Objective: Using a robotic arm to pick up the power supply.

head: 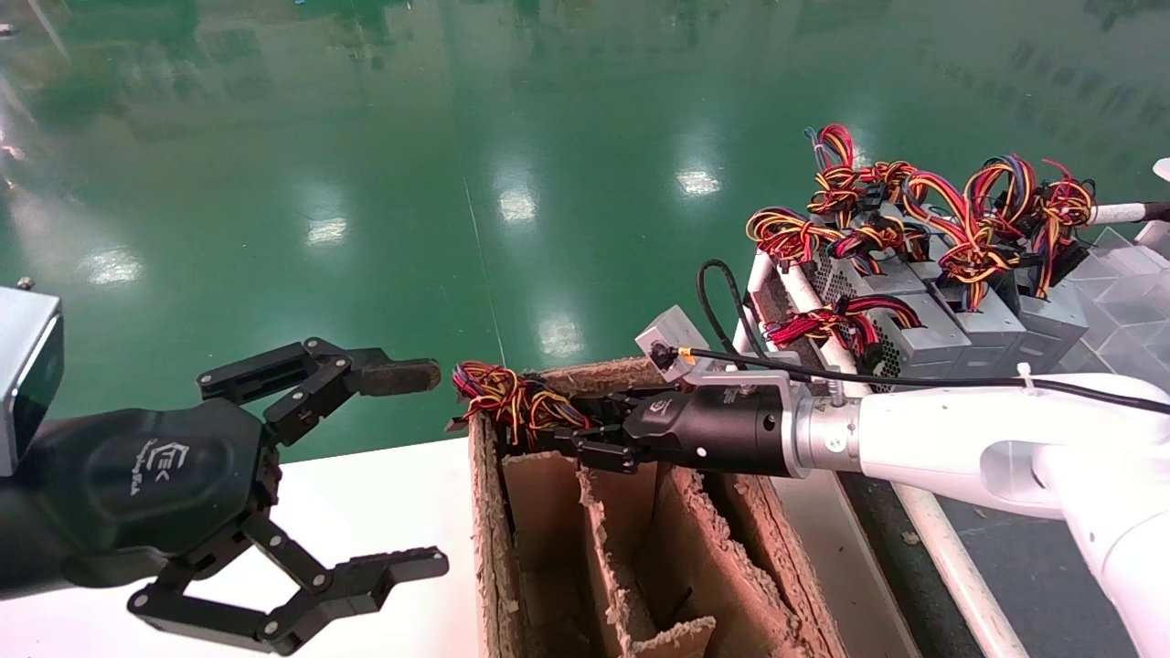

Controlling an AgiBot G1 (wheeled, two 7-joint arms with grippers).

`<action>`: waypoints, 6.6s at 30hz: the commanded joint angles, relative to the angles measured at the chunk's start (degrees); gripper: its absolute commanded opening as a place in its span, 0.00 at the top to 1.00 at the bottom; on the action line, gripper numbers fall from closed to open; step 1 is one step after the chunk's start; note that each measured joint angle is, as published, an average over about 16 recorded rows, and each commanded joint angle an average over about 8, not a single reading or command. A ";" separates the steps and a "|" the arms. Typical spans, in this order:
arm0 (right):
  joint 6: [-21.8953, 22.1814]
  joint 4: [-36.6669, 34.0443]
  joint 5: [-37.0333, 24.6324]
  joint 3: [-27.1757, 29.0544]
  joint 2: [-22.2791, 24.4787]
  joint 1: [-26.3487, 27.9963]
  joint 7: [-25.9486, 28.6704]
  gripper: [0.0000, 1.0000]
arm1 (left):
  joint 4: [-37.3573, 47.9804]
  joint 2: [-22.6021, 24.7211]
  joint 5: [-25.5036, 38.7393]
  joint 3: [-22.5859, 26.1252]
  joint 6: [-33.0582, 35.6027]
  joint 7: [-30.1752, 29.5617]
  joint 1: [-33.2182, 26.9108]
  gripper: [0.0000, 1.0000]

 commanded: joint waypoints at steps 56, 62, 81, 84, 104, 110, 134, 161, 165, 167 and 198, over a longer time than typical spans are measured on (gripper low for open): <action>-15.83 -5.98 13.67 9.49 13.74 13.04 -4.81 1.00 | 0.00 0.00 -0.01 0.01 -0.01 0.01 0.00 0.00; -16.23 -6.48 14.97 10.52 19.00 18.31 -2.43 1.00 | 0.00 -0.01 -0.01 0.01 -0.01 0.01 0.00 0.00; -11.40 -10.66 13.08 9.44 34.75 26.42 1.37 1.00 | 0.00 -0.01 -0.01 0.02 -0.01 0.01 -0.01 0.00; -11.35 -11.25 13.01 9.39 36.87 26.55 2.13 1.00 | 0.00 -0.01 -0.01 0.02 -0.01 0.01 -0.01 0.00; -17.42 -12.40 12.20 8.89 45.37 23.84 5.88 1.00 | 0.00 -0.01 -0.02 0.02 -0.01 0.01 -0.01 0.00; -18.45 -12.09 11.72 8.64 46.15 22.19 7.09 1.00 | 0.00 -0.01 -0.02 0.03 -0.01 0.01 -0.01 0.00; -19.63 -5.50 14.27 9.97 43.95 11.70 10.86 1.00 | 0.00 -0.01 -0.02 0.03 -0.01 0.02 -0.01 0.00; -17.33 -5.22 15.04 8.74 37.85 7.17 9.91 0.00 | 0.00 -0.01 -0.03 0.04 -0.01 0.02 -0.01 0.00; -17.40 -5.70 14.59 8.41 37.65 7.38 9.33 0.00 | 0.00 -0.01 -0.03 0.04 -0.01 0.02 -0.01 0.00; -17.47 -6.00 14.62 8.41 37.64 7.51 9.08 0.00 | 0.00 -0.01 -0.03 0.04 -0.01 0.02 -0.01 0.00; -16.68 20.27 21.03 12.18 38.16 -4.78 7.65 0.00 | 0.02 -0.02 -0.04 0.04 -0.03 0.02 0.00 0.00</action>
